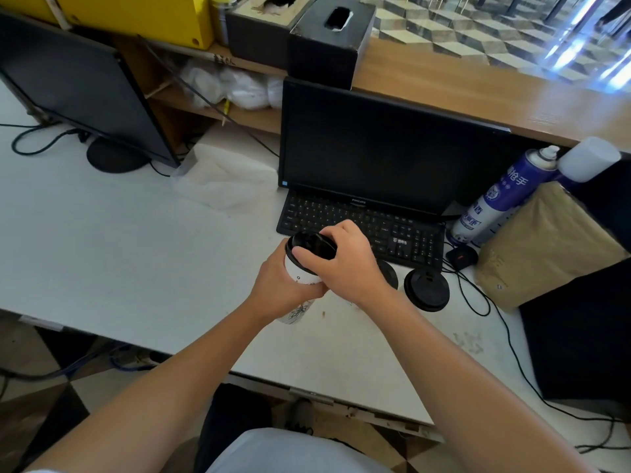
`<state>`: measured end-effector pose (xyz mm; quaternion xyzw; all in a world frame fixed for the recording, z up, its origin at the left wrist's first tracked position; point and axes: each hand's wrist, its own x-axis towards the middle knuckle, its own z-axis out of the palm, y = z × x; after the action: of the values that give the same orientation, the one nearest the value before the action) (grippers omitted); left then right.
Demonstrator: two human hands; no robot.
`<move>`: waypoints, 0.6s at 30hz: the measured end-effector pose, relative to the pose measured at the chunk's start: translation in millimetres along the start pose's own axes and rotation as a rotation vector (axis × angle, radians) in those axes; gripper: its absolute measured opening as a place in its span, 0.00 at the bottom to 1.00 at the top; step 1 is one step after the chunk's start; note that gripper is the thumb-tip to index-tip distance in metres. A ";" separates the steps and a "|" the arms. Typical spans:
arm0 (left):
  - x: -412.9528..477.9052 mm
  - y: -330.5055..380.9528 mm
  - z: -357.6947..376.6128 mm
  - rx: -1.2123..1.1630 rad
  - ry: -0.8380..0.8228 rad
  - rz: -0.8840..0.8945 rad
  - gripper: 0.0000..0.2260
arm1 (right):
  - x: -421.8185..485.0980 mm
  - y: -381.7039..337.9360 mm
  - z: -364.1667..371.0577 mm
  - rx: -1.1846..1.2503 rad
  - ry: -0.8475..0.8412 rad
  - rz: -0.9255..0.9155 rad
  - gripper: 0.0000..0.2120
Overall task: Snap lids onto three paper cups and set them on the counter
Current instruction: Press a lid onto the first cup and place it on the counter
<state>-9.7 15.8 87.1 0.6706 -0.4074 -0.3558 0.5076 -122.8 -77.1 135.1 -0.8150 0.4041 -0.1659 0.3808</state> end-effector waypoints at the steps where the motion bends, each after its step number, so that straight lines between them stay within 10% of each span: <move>1: -0.4 4.0 -2.8 -0.026 -0.011 0.009 0.32 | 1.2 -3.4 -5.3 -0.004 -0.014 -0.031 0.24; 9: -0.7 17.4 -14.8 -0.030 -0.144 0.004 0.29 | 10.0 -14.3 -44.9 -0.057 -0.302 -0.250 0.28; 18: -4.5 17.3 11.5 0.383 0.409 0.025 0.36 | -10.7 -21.9 3.4 -0.146 0.035 0.013 0.27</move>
<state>-25.0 12.7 101.5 0.8071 -0.3646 -0.1235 0.4476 -115.8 -58.7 149.8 -0.8349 0.4271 -0.1478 0.3141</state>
